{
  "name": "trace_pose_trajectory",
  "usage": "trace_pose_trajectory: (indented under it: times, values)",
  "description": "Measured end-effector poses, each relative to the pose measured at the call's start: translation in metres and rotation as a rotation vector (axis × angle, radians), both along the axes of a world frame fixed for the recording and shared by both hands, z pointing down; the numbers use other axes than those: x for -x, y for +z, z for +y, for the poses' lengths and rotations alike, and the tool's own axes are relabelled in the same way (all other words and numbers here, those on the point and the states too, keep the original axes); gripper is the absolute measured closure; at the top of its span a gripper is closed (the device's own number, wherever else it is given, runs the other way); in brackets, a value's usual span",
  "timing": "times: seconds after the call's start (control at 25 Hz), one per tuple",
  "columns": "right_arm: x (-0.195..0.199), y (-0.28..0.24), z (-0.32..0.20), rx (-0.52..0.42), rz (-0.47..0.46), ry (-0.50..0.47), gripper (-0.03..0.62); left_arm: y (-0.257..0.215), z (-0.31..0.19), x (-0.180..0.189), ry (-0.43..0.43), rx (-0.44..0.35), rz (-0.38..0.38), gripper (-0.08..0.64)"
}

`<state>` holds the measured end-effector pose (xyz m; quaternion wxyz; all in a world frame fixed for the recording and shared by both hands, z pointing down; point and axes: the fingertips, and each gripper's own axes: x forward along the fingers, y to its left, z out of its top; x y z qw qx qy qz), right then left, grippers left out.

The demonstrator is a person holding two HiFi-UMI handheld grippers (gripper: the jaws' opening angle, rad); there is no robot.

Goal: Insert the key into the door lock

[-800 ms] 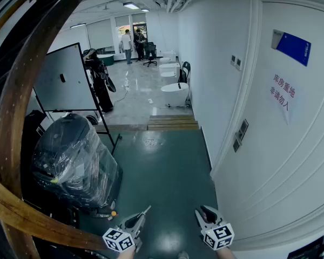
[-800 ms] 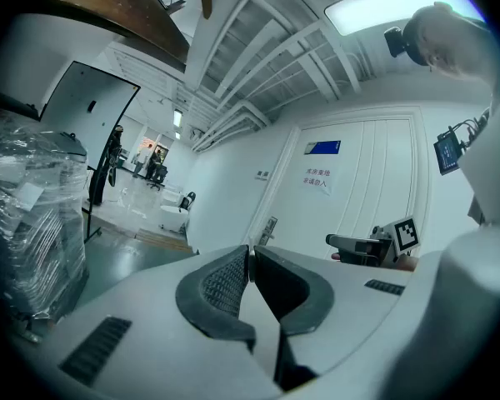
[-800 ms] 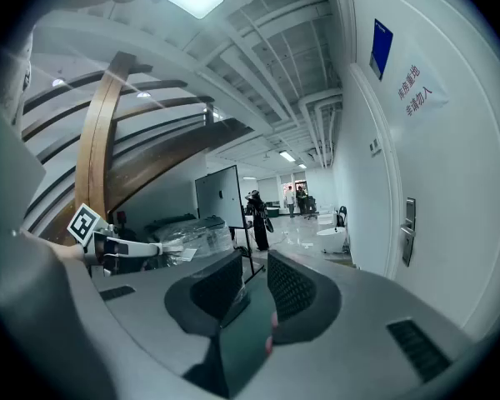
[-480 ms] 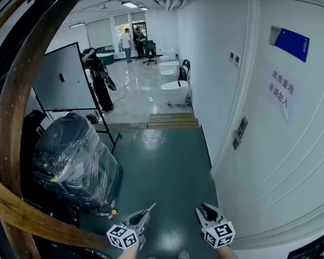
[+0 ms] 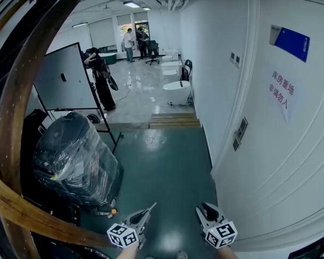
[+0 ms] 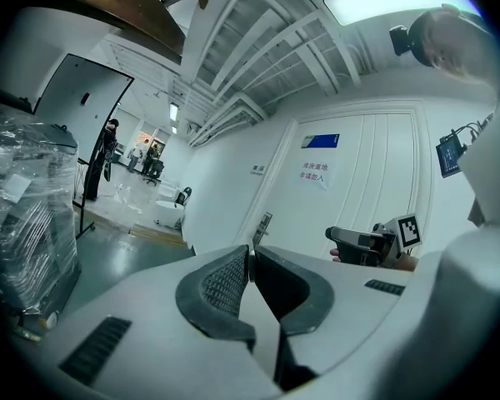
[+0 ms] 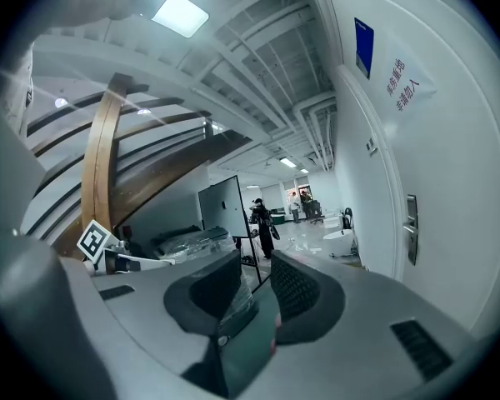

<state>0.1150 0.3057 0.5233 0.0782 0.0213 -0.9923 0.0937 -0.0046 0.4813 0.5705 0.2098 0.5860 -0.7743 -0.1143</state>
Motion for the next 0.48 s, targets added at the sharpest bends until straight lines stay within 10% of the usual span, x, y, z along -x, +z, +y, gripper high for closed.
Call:
trace_pose_trajectory:
  times: [0.48]
  values:
    - [-0.021, 0.010, -0.031, -0.017, 0.030, -0.014, 0.495, 0.008, -0.021, -0.016, -0.032, -0.014, 0.035, 0.529]
